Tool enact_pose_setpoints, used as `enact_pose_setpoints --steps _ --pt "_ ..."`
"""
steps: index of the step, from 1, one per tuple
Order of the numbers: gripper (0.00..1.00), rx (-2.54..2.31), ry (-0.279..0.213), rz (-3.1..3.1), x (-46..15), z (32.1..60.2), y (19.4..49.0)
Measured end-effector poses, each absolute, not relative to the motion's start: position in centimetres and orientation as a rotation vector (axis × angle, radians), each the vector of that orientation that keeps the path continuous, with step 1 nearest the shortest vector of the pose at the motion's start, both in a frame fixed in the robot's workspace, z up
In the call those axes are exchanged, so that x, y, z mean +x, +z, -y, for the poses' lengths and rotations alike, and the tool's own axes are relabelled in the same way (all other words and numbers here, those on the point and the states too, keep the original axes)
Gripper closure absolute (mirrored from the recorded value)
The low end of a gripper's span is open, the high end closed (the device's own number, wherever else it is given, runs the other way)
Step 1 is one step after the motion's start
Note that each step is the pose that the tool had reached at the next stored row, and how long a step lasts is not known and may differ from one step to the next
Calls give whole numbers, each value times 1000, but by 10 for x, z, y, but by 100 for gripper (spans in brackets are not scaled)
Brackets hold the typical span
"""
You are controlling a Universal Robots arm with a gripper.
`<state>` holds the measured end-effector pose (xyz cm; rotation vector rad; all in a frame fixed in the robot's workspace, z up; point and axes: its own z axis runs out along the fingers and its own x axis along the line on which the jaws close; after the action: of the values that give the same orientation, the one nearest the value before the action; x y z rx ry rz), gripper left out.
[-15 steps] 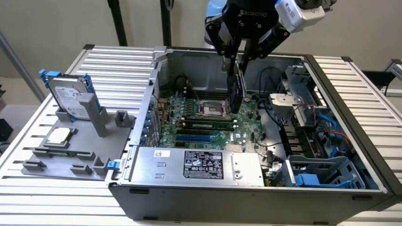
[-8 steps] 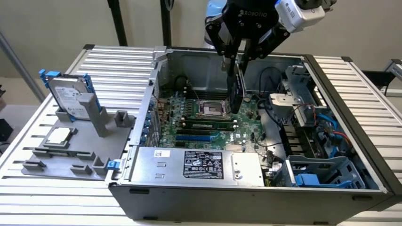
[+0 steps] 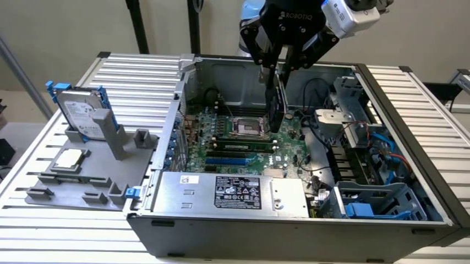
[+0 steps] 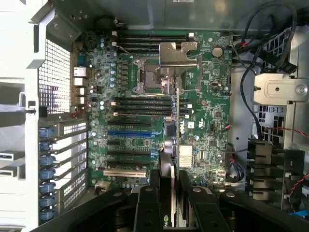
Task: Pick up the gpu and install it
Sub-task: 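Insert the gpu into the slot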
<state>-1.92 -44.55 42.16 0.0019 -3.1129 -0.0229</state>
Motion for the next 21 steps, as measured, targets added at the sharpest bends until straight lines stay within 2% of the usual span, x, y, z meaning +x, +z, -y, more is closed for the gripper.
enact_pose_setpoints --steps 21 --pt "73 510 -24 3072 -19 445 415"
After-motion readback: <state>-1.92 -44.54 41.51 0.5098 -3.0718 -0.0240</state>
